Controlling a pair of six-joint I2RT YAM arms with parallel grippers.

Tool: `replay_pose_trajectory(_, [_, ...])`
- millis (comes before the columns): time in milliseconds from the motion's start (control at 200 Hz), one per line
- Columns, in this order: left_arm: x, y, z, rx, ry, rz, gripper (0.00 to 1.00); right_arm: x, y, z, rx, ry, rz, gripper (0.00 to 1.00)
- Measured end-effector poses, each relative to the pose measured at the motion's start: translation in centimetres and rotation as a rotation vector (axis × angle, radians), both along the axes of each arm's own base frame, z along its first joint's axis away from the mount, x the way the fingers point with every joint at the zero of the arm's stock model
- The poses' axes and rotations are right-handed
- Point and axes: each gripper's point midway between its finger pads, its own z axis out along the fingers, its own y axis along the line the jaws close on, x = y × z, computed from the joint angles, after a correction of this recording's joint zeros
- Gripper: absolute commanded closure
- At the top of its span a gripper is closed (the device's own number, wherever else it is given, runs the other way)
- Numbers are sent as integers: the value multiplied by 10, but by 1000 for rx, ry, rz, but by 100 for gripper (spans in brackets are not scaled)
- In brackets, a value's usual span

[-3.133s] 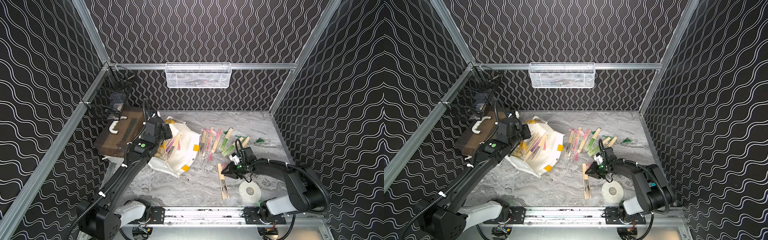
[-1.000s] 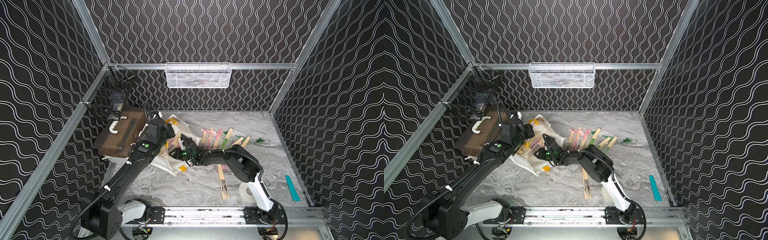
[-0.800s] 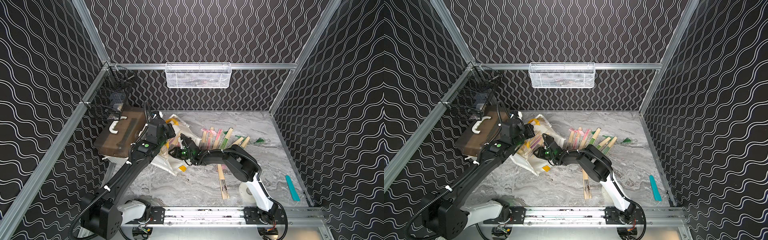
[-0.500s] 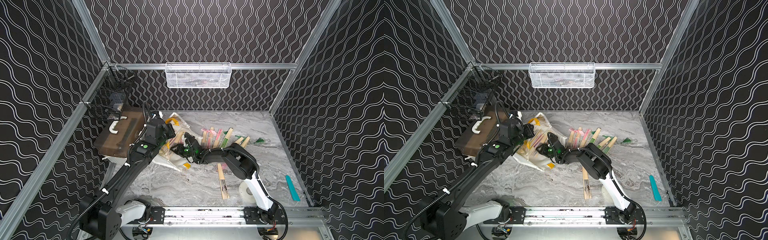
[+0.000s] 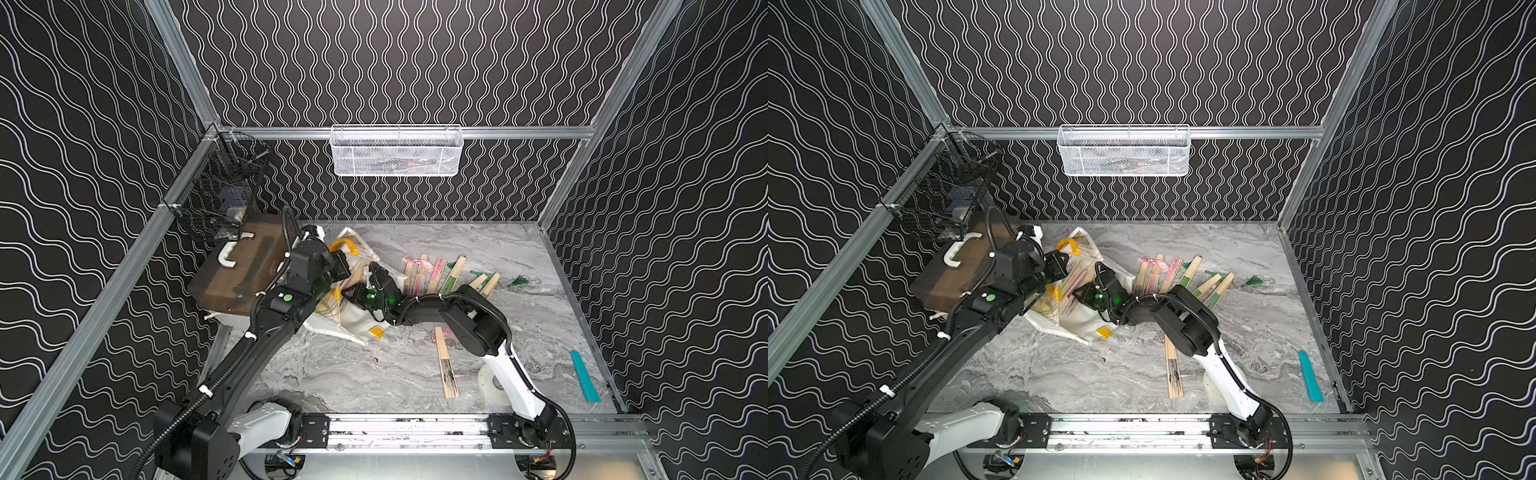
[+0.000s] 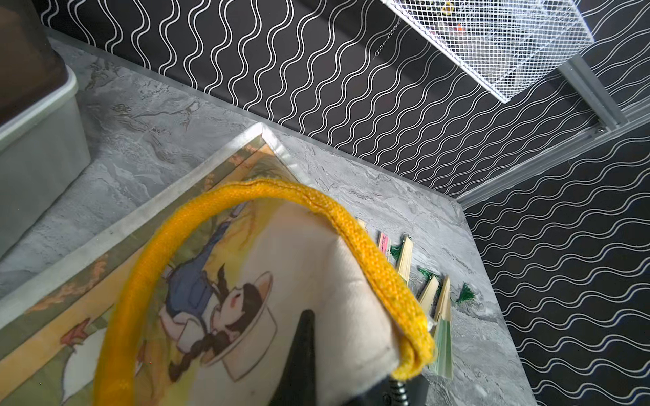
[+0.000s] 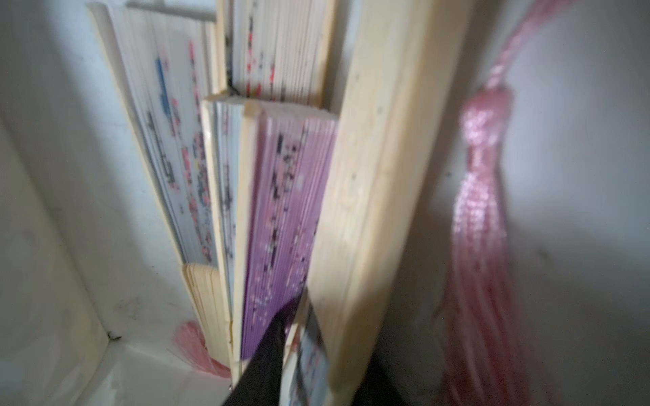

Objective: Take out the folding fans from the tote bags
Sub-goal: Pick up the folding fan from the canvas bag.

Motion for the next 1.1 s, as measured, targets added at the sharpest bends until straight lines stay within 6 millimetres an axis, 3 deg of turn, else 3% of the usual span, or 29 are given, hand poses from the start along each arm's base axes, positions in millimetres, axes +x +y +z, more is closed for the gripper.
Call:
replay_pose_trajectory(155, [-3,1,0,4,5,2,100,-3,-4,3,-9,-1,-2,89])
replay_pose_trajectory(380, [-4,7,0,37,-8,22,100,-11,-20,23,-38,-62,7,94])
replay_pose_trajectory(666, [10,10,-17,74,17,48,100,-36,-35,62,-42,-139,85,94])
replay_pose_trajectory(1101, [21,19,-19,129,16,83,100,-63,-57,133,-45,-339,175,93])
